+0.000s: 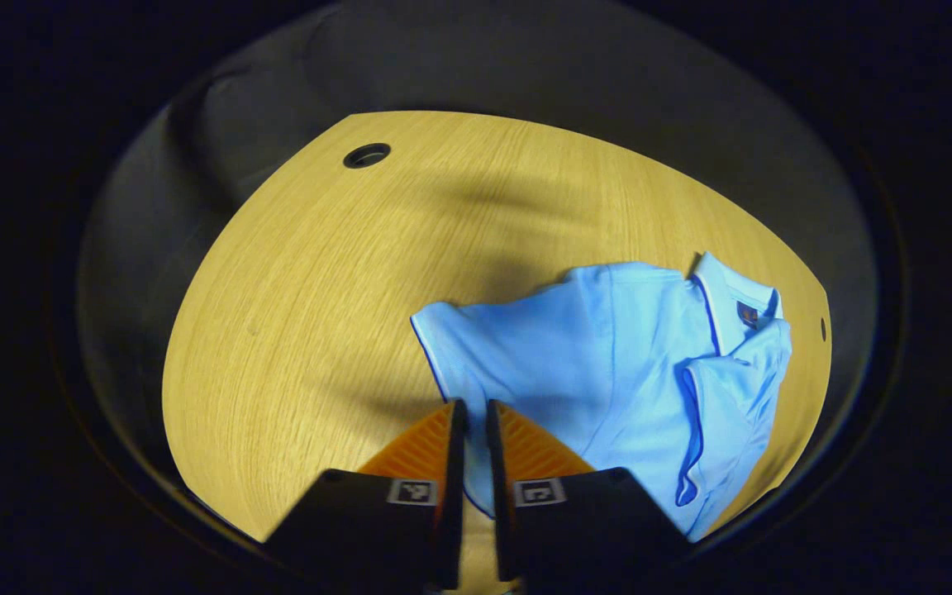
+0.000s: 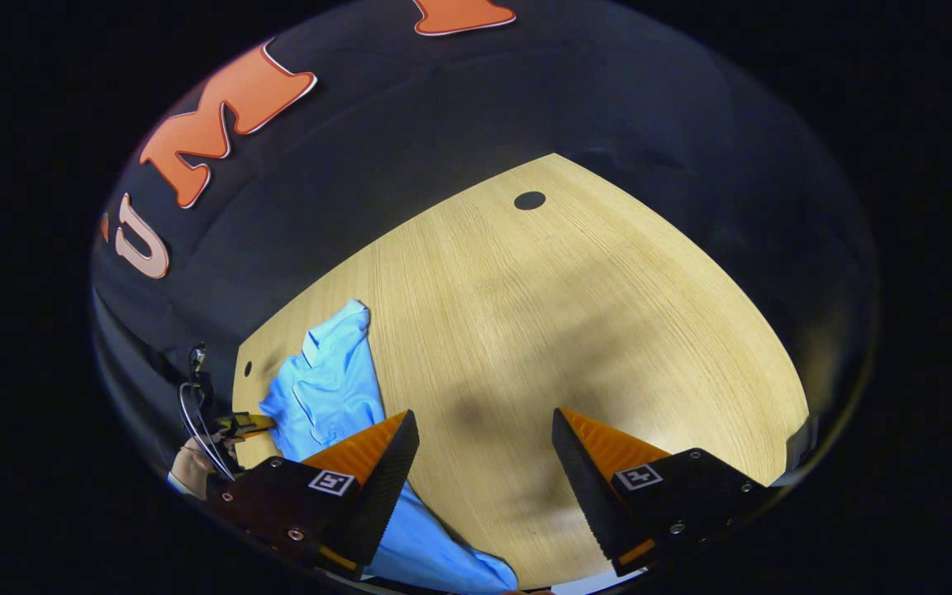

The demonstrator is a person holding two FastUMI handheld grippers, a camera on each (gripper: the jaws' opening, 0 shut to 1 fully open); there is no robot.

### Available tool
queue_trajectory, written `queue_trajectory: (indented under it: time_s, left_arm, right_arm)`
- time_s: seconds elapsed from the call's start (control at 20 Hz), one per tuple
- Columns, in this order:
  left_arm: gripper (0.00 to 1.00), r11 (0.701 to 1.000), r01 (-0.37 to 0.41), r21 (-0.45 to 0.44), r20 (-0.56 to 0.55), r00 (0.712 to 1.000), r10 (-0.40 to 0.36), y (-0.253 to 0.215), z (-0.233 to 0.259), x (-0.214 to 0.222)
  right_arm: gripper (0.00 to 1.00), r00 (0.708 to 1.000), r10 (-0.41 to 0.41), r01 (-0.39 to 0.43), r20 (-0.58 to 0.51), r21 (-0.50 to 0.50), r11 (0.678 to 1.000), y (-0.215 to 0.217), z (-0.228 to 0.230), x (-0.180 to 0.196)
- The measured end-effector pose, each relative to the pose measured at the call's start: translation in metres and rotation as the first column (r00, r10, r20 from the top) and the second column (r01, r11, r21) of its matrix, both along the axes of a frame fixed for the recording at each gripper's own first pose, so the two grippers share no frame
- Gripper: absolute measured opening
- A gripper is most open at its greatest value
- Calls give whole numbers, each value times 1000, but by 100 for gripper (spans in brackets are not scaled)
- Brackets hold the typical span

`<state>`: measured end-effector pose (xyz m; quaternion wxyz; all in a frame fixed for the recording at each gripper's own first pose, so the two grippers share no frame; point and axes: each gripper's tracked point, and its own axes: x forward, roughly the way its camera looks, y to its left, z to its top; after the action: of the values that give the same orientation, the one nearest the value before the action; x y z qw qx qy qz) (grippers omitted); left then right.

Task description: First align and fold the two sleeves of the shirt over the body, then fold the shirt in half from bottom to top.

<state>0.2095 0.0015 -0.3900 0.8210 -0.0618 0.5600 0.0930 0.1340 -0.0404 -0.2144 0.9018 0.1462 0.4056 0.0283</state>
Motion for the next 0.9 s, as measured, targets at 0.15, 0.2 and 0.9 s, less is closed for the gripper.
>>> queue_trajectory:
  time_s: [0.15, 0.2, 0.9]
  left_arm:
    - [5, 999, 25, -23, 8, 1000, -25, -4, -1, 2]
    - [6, 998, 22, -60, 6, 1000, -21, -11, 4, -4]
    - [6, 877, 435, -205, 275, 885, -375, -192, 150, -1]
  right_arm:
    - [99, 1000, 10, -10, 6, -14, 1000, 2, 3, 0]
    - [99, 1000, 14, -14, 6, -15, 1000, 5, 3, -1]
    - [98, 999, 22, -20, 45, -34, 999, -5, 16, -17]
